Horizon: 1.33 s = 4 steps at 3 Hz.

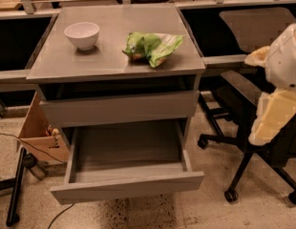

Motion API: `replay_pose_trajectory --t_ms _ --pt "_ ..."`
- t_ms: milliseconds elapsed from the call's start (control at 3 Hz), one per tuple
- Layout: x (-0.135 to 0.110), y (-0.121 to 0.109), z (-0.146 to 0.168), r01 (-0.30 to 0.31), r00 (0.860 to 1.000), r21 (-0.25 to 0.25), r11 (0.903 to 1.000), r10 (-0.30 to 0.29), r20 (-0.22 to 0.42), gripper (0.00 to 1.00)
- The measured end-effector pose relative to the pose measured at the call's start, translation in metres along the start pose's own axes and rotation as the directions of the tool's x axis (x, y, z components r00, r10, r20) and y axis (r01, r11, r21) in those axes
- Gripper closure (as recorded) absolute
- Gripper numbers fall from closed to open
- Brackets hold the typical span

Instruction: Close middle drawer

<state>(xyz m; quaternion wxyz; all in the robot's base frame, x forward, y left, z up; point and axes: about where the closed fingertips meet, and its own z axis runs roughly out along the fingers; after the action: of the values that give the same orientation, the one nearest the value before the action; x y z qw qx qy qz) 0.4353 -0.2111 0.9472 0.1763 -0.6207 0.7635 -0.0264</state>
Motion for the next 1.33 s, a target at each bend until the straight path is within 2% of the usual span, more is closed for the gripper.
replay_pose_trajectory --t_ms 333,667,1000,1333 --pt "0.013 0.024 0.046 -0.017 0.999 -0.052 0.9985 0.02 0.049 0.0" --pt "0.026 0.06 0.109 -0.028 0.99 -0.116 0.9929 0.043 0.134 0.0" --pt "0.042 0.102 0.183 -0.044 0.97 -0.184 0.982 0.086 0.227 0.0" --pt "0.052 0.137 0.256 -0.055 0.936 -0.239 0.9696 0.133 0.326 0.0"
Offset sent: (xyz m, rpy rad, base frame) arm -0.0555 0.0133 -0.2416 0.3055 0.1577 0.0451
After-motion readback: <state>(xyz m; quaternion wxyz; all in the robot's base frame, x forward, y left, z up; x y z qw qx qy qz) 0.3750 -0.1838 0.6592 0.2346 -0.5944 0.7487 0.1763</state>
